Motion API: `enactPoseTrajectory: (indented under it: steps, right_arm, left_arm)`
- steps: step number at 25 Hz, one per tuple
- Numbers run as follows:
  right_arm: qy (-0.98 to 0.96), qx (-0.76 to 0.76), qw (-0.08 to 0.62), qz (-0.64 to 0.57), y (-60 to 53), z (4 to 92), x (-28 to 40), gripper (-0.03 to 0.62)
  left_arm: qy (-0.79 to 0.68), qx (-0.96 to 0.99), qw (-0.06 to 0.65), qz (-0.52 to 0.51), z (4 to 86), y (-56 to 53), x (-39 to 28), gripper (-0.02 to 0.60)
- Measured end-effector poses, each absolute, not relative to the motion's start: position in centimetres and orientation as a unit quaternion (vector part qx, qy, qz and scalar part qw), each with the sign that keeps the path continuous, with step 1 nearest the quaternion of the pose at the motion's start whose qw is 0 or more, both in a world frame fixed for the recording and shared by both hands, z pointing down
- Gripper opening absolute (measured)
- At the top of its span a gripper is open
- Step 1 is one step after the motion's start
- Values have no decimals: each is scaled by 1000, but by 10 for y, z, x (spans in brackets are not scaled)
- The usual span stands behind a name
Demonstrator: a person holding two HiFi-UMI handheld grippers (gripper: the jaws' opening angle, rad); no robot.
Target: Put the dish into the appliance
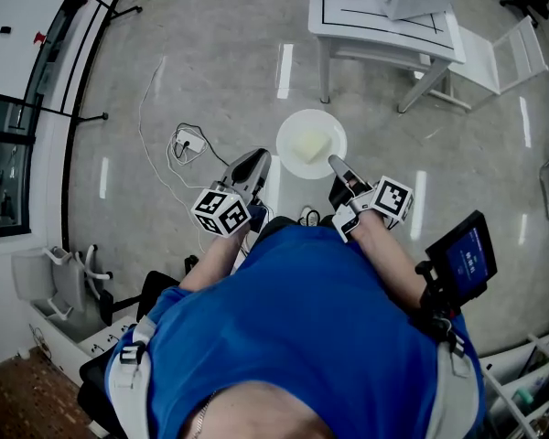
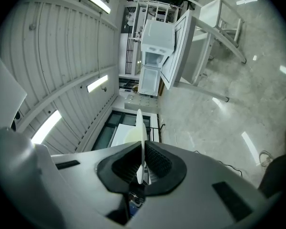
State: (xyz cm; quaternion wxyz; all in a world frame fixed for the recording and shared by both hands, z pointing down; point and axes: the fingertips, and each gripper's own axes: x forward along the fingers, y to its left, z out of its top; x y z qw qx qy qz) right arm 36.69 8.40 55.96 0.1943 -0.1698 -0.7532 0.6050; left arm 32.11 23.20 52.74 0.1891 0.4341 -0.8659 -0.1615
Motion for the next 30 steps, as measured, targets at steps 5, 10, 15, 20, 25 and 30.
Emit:
enactPoseTrajectory:
  steps: [5, 10, 15, 20, 25, 30]
  right_arm:
    - [-746, -172, 210, 608, 112, 563, 354, 12]
    - [-743, -188, 219, 604, 127, 555, 350, 12]
    - [-745, -197, 233, 593, 145, 548, 344, 12]
    - [-738, -209, 242, 594, 150, 562, 311, 12]
    - [-729, -219, 252, 597, 150, 564, 282, 12]
    - [-727, -234, 253, 593, 142, 562, 241, 12]
  left_arm:
    - [-873, 421, 185, -164, 528, 261, 312, 41]
    - [-880, 405, 181, -170, 520, 276, 314, 41]
    - [-887, 386, 177, -183, 515, 296, 313, 41]
    - [-894, 368, 178, -186, 529, 302, 290, 41]
    - [-901, 351, 176, -184, 529, 302, 265, 41]
    - [-909, 338, 167, -178, 524, 296, 228, 41]
